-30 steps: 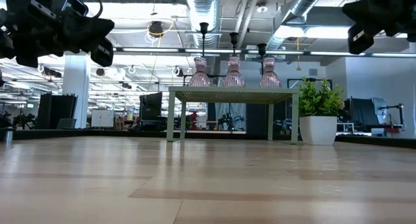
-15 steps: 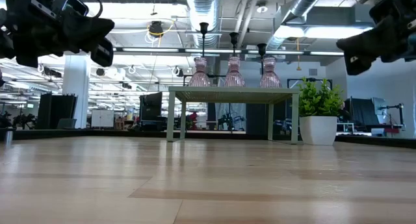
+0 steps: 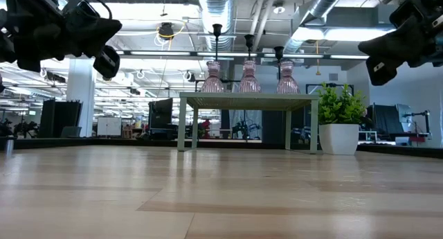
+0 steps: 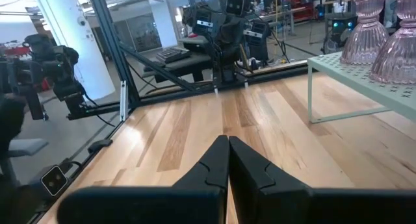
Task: Pick & Place candle stick holders
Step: Return to Home Position
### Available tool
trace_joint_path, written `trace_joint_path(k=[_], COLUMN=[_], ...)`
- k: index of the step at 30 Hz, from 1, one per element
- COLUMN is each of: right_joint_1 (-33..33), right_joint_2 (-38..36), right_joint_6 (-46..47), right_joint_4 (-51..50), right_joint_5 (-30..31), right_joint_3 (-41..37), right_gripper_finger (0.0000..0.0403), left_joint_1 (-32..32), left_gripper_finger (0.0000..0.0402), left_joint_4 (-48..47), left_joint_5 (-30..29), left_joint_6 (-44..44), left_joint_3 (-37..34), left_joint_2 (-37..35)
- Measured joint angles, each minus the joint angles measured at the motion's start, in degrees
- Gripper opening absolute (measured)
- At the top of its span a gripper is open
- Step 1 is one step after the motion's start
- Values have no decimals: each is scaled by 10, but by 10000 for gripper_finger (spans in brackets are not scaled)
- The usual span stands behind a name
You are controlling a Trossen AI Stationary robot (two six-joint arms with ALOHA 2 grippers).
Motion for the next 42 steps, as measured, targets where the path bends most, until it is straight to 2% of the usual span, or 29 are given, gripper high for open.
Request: trace_joint_path(k=[11, 15, 18, 23, 28, 31, 33, 36, 42], right_joint_1=[0, 0, 0, 0, 0, 0, 0, 0, 0], right_joint_2=[0, 0, 0, 0, 0, 0, 0, 0, 0], right_joint_6=[0, 0, 0, 0, 0, 0, 0, 0, 0], right_joint_4=[-1, -1, -2, -2, -2, -2, -2, -2, -2], right_joint_5=[0, 0, 0, 0, 0, 0, 0, 0, 0], right_joint_3=[0, 0, 0, 0, 0, 0, 0, 0, 0], right_gripper_finger=[0, 0, 0, 0, 0, 0, 0, 0, 0], left_joint_1=[-1, -17, -54, -114, -153, -173, -189, -211, -225], left_gripper_finger=[17, 17, 17, 17, 17, 17, 17, 17, 17], left_joint_4=[0, 0, -1, -56, -160, -192, -204, -230, -317], left_joint_5=[0, -1, -13, -100, -303, -384, -406, -406, -405], left_joint_6=[0, 40, 85, 137, 137, 148, 167, 205, 212], left_joint_3=[0, 0, 0, 1, 0, 0, 0, 0, 0], left_joint_2=[-1, -21, -60, -127, -141, -142, -146, -162, -212])
